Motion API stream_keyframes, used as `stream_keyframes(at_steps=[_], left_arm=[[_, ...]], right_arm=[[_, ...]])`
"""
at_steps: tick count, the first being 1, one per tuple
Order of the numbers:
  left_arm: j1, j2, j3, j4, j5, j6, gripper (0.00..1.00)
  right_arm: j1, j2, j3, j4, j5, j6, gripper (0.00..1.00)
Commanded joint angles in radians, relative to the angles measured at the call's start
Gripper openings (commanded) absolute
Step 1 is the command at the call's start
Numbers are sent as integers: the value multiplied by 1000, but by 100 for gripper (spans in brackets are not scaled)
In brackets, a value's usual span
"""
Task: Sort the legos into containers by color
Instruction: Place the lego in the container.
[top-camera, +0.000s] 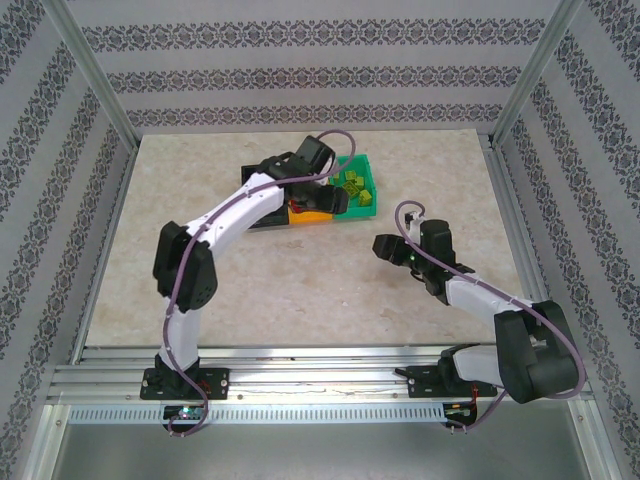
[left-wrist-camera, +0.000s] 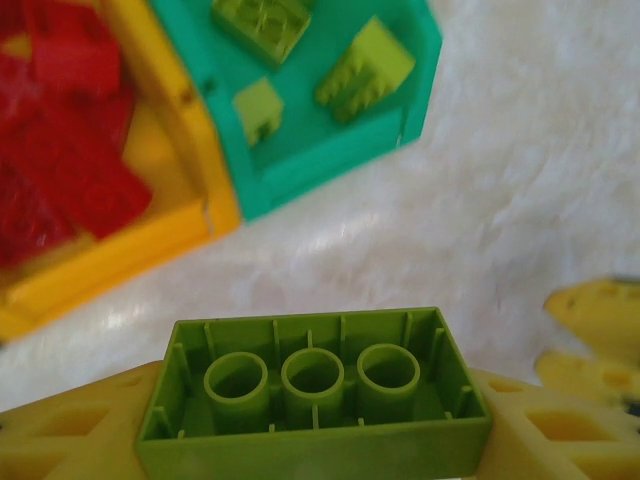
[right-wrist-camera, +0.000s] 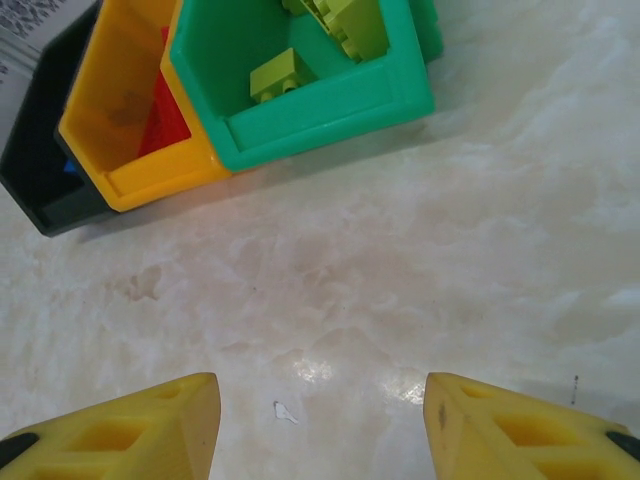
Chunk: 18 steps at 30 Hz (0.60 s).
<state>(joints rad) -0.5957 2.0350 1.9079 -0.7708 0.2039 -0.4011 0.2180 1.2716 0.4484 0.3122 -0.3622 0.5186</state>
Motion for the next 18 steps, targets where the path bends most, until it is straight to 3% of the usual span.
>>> stream_keyframes(at_steps=[1,8,10,13,18], left_arm=[[-9,109,167,-13,-52,26,66],[-3,420,681,-133,-134,53,66],[8,483,780,-144,-156,39,71],[25,494,783,-109,-126,1,82],[21,414,706,-109,-129,9,87]], right_arm=[[-6,9,-14,69,-45,31,57],[-8,2,-13,71,-51,34,56],[-8,-11,-14,66,-47,31,57],[-10,-28,-15,53,-40,23,57],[-12,-40,-15,38,-25,13,57]])
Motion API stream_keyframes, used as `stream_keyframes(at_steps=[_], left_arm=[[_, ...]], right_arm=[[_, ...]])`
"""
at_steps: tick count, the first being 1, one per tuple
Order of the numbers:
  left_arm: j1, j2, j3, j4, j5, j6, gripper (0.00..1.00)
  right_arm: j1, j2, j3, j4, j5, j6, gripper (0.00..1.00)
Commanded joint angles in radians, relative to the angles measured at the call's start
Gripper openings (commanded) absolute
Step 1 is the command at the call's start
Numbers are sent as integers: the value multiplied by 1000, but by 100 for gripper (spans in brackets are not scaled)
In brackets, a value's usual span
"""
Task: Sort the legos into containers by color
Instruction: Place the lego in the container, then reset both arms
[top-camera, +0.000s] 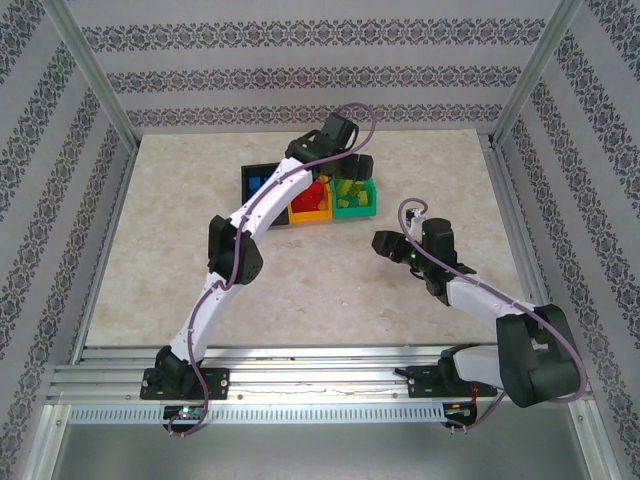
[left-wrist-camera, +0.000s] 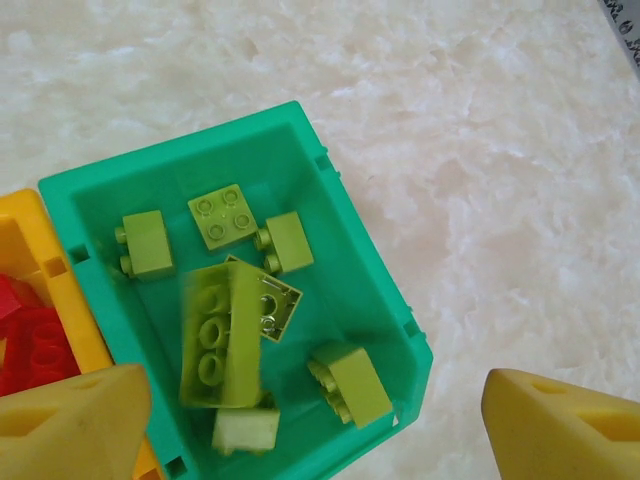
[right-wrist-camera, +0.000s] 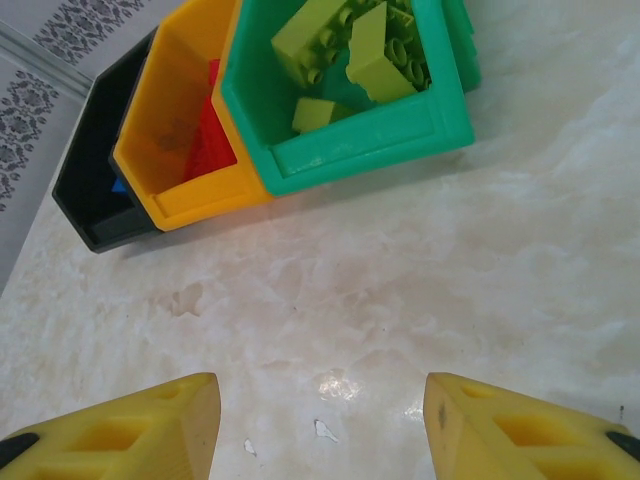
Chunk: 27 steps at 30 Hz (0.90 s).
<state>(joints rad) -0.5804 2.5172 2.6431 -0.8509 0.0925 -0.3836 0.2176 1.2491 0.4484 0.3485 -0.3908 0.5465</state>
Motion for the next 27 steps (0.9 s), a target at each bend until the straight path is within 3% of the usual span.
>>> stream_keyframes(at_steps=[1,5,8,13,15,18,20,22,25,27], left_arm=[[4,-105,-77,-23,-25,-1,88],[0,-342,-452,127,-57,16,91],[6,-594,-865,379,-77,21,94],[88,-957,-1411,663,-117,-9,100],[143,-1065,-1555,712,-131,-12,100],[235,-1201,-1740,769,-162,16,100],[263,-1292,-1872,840,-274,58,100],[271,-1387,-2025,974,-437,91,100],[299,-1502,-2227,1229,-497,198,100],[321,-1527,-2291,1325,-511,217,100]], right_arm=[[-11,-17,-16,2,4,-16,57],[-14,-28,-7,-24,27,-36,60],[-20,-64,4,-76,75,-70,63],[-40,-177,17,-182,254,-131,66],[-50,-226,-1,-165,344,-166,67],[-54,-291,-47,-117,573,-172,83],[-60,-323,-95,-39,730,-181,95],[-80,-350,-173,71,871,-162,98],[-145,-333,-227,234,856,-258,98],[-163,-286,-192,232,848,-328,98]])
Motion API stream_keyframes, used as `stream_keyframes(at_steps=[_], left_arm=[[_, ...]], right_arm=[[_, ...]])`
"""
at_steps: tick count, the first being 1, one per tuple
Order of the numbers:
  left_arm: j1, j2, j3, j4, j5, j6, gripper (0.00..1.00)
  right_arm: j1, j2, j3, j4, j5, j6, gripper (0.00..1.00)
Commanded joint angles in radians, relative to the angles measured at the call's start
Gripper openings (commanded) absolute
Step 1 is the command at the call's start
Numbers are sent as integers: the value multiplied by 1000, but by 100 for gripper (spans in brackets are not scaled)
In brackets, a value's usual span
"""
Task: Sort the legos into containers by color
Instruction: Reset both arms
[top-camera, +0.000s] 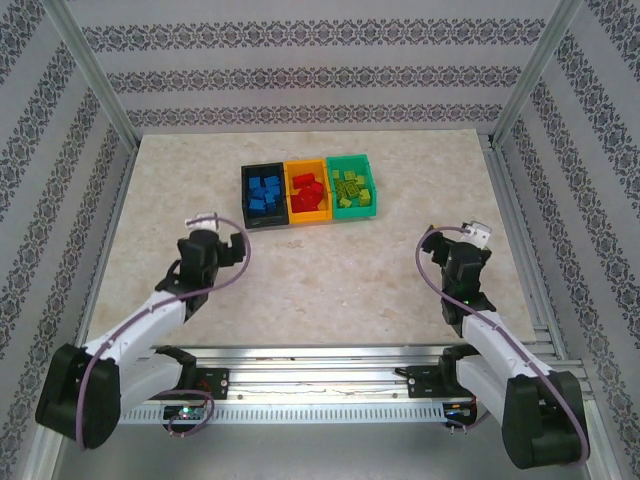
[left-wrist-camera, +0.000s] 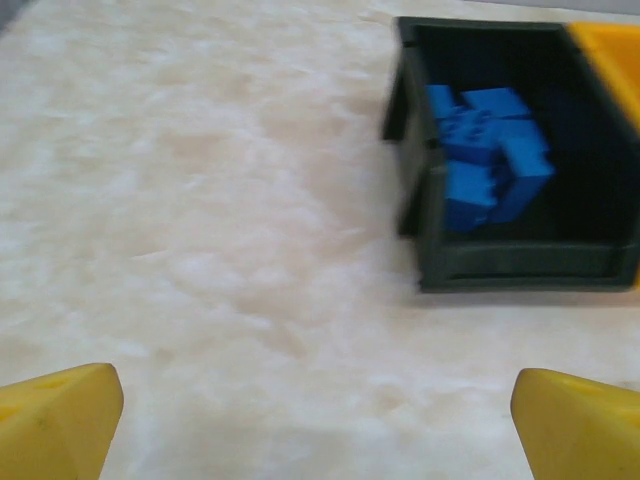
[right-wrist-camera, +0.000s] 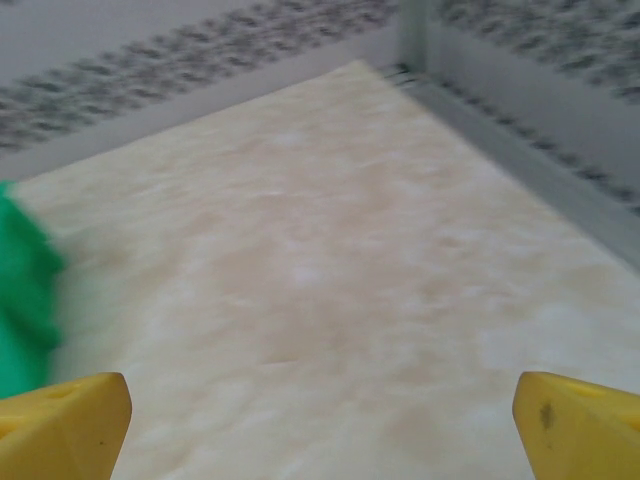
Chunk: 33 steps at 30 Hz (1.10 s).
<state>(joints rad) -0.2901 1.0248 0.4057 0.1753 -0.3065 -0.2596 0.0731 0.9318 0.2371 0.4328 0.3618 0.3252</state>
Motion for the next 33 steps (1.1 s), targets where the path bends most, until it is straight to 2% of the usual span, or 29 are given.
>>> stream_keyframes(at_steps=[1,3,5,7,9,11,12,15,16,18,20,22,29,33], left_arm=[[44,-22,-66,327,-123,92,100],[75,32,-71,387,-140,85,100],[106,77,-52,400,-98,84,99],[133,151,-54,522,-71,97,99],[155,211,-41,580,-52,111,99],[174,265,-20,597,-41,126,99],[184,270,6,538,-26,113,99],[210,291,45,490,43,113,99],[215,295,51,488,61,117,99],[222,302,53,497,99,130,99],[231,307,52,510,143,149,99],[251,314,59,502,184,158,99],[344,337,69,504,222,140,99],[369,319,50,495,297,127,99]], right_arm=[[-23,68,35,157,87,-142,98],[-32,165,48,224,52,-196,98],[-40,282,58,305,-1,-250,98],[-47,388,95,352,-7,-249,98],[-52,386,152,244,-68,-248,98],[-68,415,83,416,-148,-217,98],[-74,452,49,515,-207,-230,98],[-75,629,14,783,-285,-250,98],[-74,637,19,781,-325,-262,98],[-73,573,74,572,-357,-283,98],[-69,610,84,624,-347,-279,98],[-67,598,84,598,-336,-281,98],[-35,604,82,613,-355,-329,98],[-30,608,80,619,-353,-334,98]])
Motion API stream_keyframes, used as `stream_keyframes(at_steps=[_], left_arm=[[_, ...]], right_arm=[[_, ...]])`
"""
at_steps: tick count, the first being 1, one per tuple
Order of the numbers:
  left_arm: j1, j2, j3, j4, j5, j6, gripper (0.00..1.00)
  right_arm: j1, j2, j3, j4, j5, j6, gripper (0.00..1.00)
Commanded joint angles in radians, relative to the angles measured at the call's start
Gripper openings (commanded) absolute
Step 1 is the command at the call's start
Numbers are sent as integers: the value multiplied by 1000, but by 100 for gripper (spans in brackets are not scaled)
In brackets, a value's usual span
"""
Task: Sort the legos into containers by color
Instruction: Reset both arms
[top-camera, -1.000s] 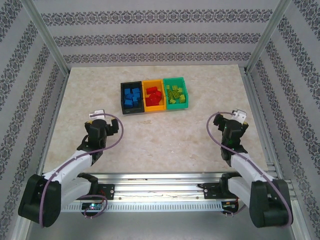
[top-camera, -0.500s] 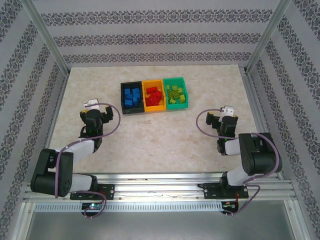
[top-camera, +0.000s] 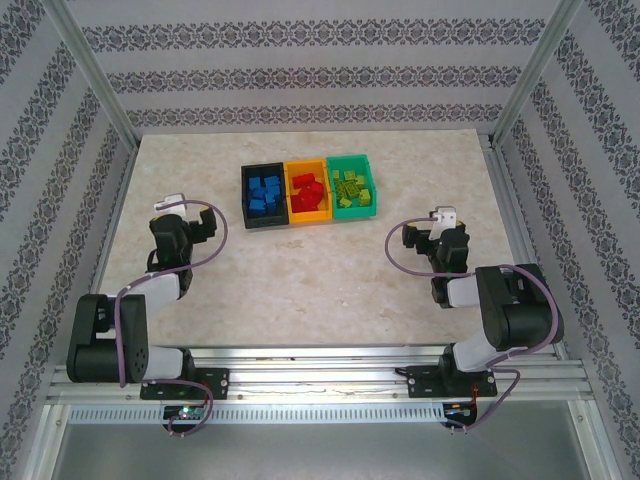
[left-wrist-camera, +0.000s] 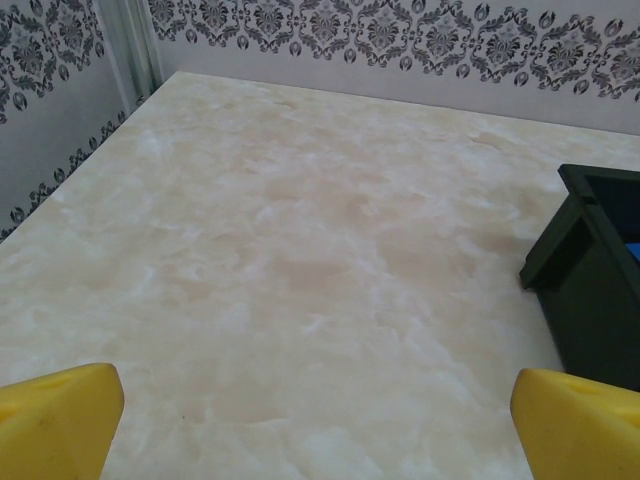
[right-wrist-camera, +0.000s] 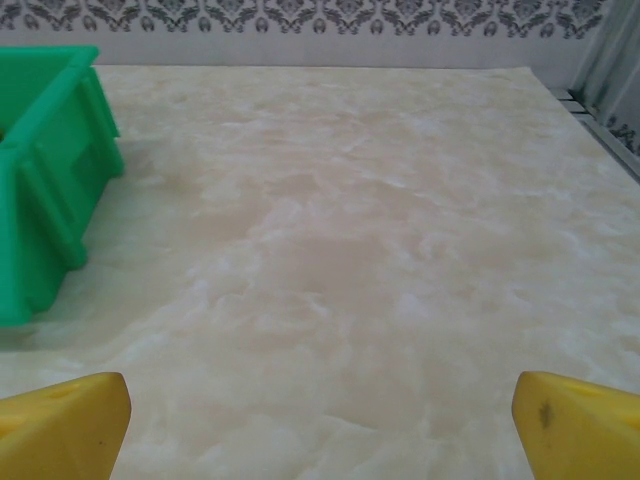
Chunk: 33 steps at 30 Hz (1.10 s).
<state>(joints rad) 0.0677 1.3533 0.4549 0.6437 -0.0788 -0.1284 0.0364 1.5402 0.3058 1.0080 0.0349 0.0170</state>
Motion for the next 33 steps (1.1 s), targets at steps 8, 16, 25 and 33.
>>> stream_keyframes(at_steps=[8,16,25,33], left_arm=[[12,19,-119,167,114,3,99],[8,220,-92,316,262,99,99],[-18,240,-79,328,178,104,99],[-20,238,-79,322,176,102,99]], right_arm=[[7,-1,11,44,-25,-27,98],[8,0,10,44,-24,-28,98],[7,0,19,32,-21,-26,98],[7,0,22,27,-24,-26,98]])
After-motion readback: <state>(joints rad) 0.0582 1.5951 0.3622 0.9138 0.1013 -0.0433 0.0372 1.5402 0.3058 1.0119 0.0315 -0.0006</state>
